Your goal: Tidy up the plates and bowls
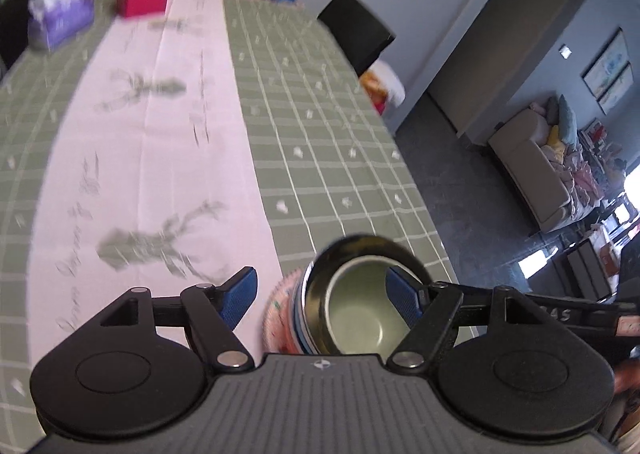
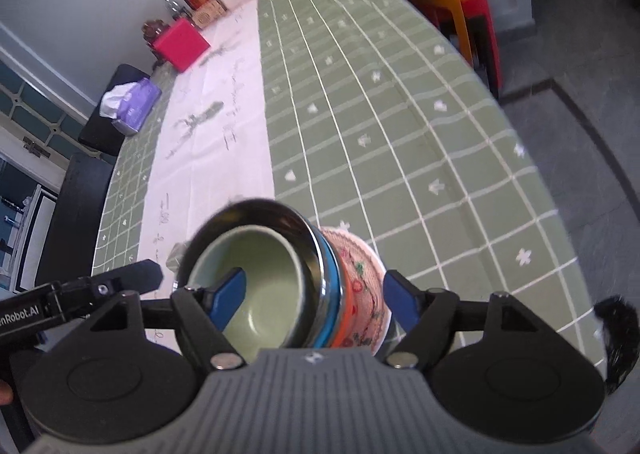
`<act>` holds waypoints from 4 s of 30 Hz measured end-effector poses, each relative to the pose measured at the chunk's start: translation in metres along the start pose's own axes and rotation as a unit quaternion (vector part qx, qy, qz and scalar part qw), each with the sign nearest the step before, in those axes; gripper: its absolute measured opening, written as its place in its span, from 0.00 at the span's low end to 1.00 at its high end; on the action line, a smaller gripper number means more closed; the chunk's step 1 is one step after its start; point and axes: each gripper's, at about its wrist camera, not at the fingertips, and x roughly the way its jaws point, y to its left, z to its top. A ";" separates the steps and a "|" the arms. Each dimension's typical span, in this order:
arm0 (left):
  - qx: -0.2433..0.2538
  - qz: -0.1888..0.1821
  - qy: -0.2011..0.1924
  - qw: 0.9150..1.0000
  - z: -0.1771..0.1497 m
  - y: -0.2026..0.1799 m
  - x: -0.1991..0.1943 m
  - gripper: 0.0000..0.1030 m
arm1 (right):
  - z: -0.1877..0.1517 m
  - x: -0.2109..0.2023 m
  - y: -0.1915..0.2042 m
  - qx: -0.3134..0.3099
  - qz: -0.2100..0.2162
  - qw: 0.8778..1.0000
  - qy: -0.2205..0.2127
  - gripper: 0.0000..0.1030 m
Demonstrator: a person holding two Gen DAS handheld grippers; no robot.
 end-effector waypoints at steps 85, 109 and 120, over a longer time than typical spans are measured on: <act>0.090 0.222 -0.204 0.949 -0.225 -0.025 -0.056 0.95 | -0.254 -0.054 0.053 -0.162 -0.085 0.951 -0.248 0.96; 0.095 0.224 -0.208 0.948 -0.223 -0.028 -0.060 0.95 | -0.257 -0.059 0.056 -0.170 -0.082 0.948 -0.254 0.96; 0.095 0.224 -0.214 0.946 -0.222 -0.029 -0.064 0.95 | -0.256 -0.063 0.055 -0.171 -0.080 0.947 -0.259 0.96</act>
